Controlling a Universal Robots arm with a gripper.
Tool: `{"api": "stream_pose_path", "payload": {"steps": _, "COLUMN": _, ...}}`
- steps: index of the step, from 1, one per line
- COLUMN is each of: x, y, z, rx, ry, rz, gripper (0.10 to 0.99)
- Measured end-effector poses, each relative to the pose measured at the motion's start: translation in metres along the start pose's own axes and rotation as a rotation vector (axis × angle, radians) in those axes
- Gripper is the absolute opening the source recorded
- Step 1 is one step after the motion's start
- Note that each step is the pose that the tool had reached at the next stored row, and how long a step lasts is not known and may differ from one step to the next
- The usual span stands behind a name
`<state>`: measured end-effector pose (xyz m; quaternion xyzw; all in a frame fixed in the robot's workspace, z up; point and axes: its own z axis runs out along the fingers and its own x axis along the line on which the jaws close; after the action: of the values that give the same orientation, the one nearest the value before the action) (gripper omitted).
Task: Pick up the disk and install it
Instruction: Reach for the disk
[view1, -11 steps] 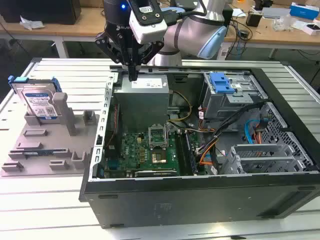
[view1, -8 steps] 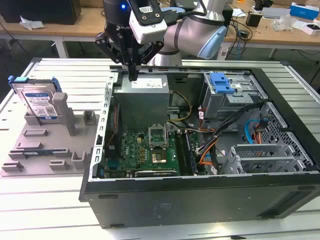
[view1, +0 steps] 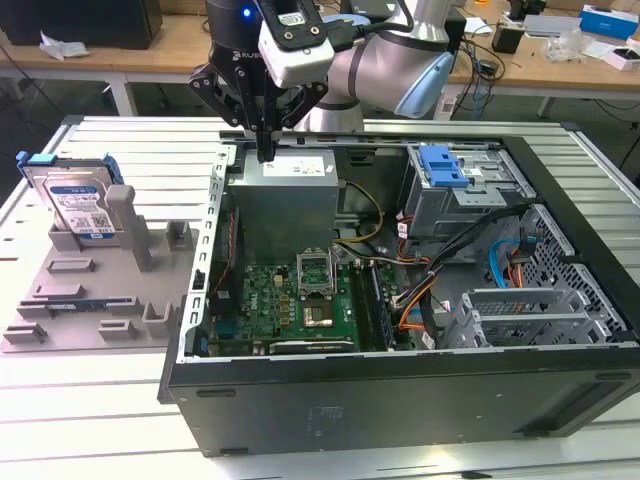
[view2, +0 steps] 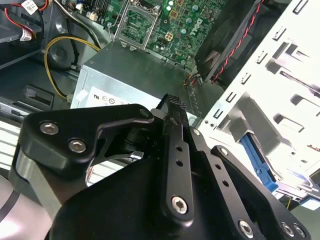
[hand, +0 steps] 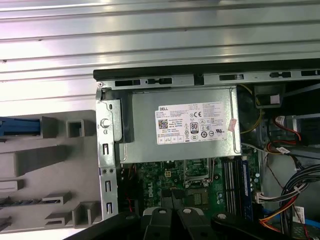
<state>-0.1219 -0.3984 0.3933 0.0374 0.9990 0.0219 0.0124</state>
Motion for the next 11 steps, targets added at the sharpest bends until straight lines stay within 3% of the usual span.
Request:
{"api": "stream_pose_path", "payload": {"steps": 5, "x": 0.0057, "y": 0.0004, "z": 0.0, "rx": 0.0, "ry": 0.002, "rz": 0.0, "gripper": 0.106}}
{"api": "stream_pose_path", "payload": {"steps": 8, "x": 0.0251, "y": 0.0068, "z": -0.0001, "rx": 0.0, "ry": 0.002, "rz": 0.0, "gripper": 0.106}}
{"api": "stream_pose_path", "payload": {"steps": 11, "x": 0.0369, "y": 0.0113, "z": -0.0001, "rx": 0.0, "ry": 0.002, "rz": 0.0, "gripper": 0.106}}
